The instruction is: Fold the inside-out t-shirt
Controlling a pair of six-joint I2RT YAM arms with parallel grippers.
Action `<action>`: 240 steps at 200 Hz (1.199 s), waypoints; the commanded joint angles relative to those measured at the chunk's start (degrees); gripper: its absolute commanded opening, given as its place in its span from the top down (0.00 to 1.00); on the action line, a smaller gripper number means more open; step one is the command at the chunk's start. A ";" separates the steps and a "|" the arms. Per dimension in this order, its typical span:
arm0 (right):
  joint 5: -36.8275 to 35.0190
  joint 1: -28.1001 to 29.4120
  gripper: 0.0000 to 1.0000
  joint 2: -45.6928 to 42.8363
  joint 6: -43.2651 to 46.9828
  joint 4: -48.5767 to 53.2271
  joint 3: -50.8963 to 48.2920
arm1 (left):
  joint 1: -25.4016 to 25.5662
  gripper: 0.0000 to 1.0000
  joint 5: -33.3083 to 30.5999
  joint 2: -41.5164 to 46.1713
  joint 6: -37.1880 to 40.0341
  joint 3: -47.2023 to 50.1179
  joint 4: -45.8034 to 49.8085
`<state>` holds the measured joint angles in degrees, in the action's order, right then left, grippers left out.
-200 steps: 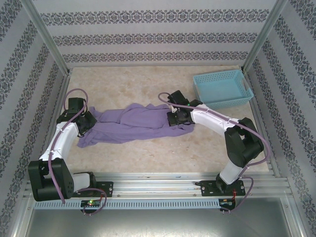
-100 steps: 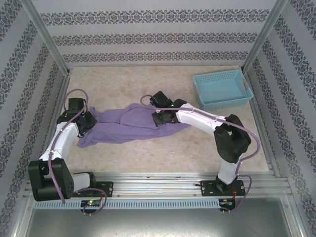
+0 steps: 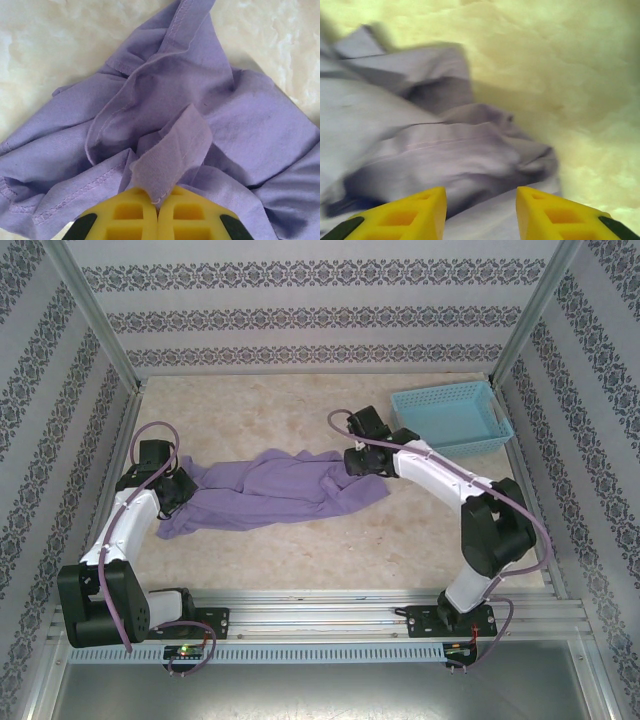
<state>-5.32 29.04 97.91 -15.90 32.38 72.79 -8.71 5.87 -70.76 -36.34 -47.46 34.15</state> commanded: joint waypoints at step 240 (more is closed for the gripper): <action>-6.41 -8.08 0.79 -4.43 0.55 8.43 -4.76 | -0.17 1.00 -4.84 5.78 0.95 0.53 1.01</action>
<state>-15.77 21.85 95.88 -14.59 40.49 71.07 -8.71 2.50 -65.87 -36.32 -47.46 34.22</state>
